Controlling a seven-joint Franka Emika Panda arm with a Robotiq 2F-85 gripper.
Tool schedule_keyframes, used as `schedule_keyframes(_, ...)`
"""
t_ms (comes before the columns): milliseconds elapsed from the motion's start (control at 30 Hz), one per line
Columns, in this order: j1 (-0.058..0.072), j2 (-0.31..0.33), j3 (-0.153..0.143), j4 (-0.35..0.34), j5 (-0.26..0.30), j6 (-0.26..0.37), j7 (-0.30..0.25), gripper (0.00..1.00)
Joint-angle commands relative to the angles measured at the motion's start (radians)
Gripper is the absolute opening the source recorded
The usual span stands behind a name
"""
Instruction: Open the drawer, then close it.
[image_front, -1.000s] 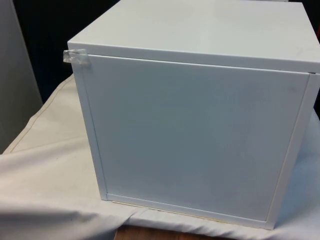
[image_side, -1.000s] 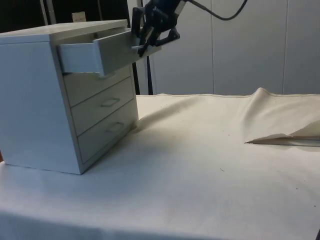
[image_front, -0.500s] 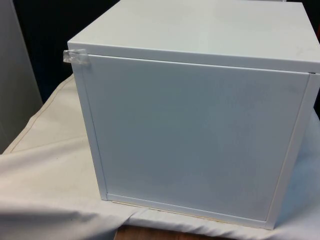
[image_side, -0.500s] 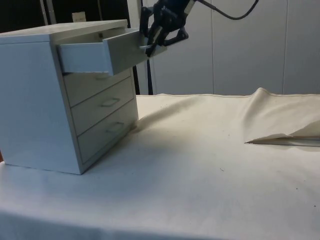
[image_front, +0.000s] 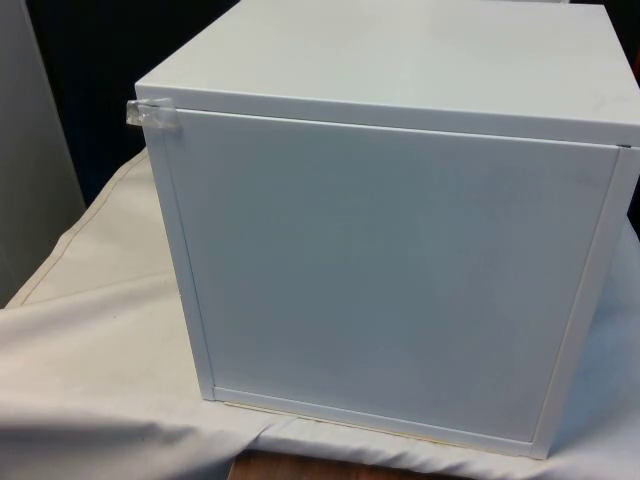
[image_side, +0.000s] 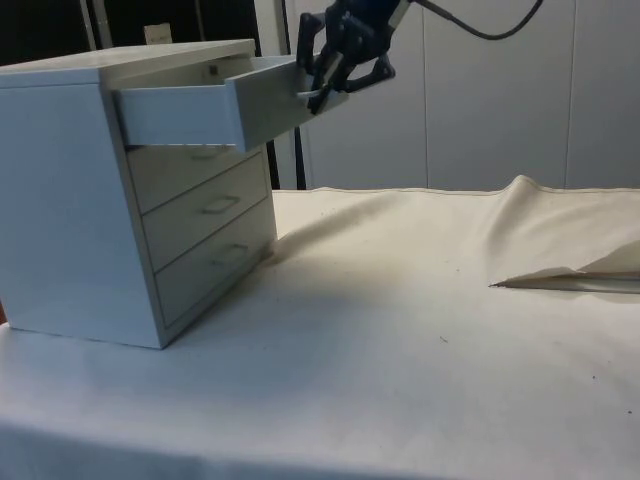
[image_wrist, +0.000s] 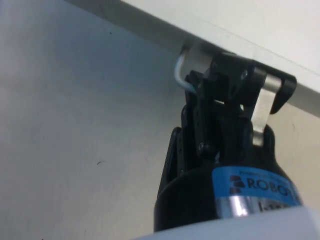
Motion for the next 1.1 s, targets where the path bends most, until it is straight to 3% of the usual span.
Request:
schedule_keyframes(0, -0.032, -0.03, 0.023, -0.037, -0.022, -0.004, 0.008, 0.0)
schedule_keyframes(133, -0.032, -0.056, 0.024, -0.057, -0.02, -0.013, 0.01, 0.0)
schedule_keyframes(167, -0.003, -0.025, 0.0, -0.02, -0.002, 0.0, 0.001, 0.0)
schedule_keyframes(200, -0.032, -0.061, 0.024, -0.061, -0.019, -0.014, 0.01, 0.0)
schedule_keyframes(467, -0.035, -0.101, 0.025, -0.099, -0.018, -0.01, 0.016, 0.0)
schedule_keyframes(500, -0.007, -0.069, 0.0, -0.058, -0.002, -0.002, 0.006, 0.0)
schedule_keyframes(533, -0.035, -0.106, 0.025, -0.103, -0.018, -0.009, 0.016, 0.0)
schedule_keyframes(800, -0.037, -0.149, 0.025, -0.134, -0.017, -0.01, 0.018, 0.0)
schedule_keyframes(833, -0.009, -0.111, 0.001, -0.089, -0.002, 0.0, 0.01, 0.0)
schedule_keyframes(867, -0.037, -0.153, 0.025, -0.136, -0.017, -0.01, 0.018, 0.0)
schedule_keyframes(1067, -0.037, -0.166, 0.026, -0.145, -0.017, -0.01, 0.02, 0.0)
